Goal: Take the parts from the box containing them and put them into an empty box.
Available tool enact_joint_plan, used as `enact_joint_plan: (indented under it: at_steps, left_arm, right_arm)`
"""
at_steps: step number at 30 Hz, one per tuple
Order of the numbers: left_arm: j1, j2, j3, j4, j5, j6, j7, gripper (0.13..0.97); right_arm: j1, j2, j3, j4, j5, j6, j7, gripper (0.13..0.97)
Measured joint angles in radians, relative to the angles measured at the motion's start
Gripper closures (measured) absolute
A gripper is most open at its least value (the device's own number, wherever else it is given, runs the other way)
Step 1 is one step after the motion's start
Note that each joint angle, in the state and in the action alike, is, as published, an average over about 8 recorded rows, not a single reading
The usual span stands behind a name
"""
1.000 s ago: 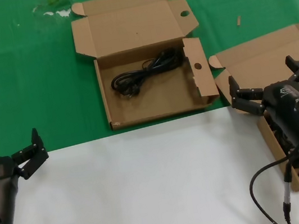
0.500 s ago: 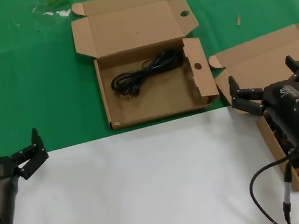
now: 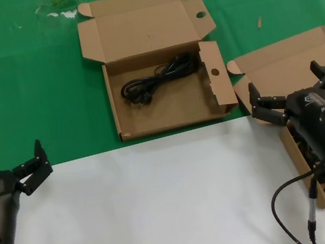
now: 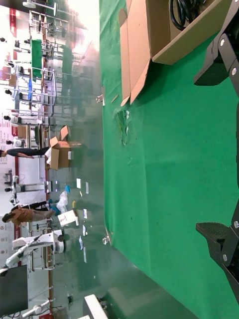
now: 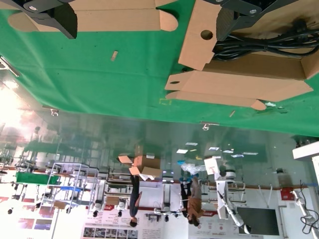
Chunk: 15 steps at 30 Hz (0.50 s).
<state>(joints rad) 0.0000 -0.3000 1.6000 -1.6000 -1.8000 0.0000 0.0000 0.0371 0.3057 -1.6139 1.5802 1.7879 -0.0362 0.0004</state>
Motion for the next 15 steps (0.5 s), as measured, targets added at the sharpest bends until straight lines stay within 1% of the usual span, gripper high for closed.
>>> enact_joint_plan:
  at_steps: [15]
  left_arm:
    - [0.0, 0.0, 0.0, 0.0, 0.0, 0.0, 0.0, 0.132]
  right_arm:
    - [0.0, 0.0, 0.0, 0.0, 0.0, 0.0, 0.0, 0.129]
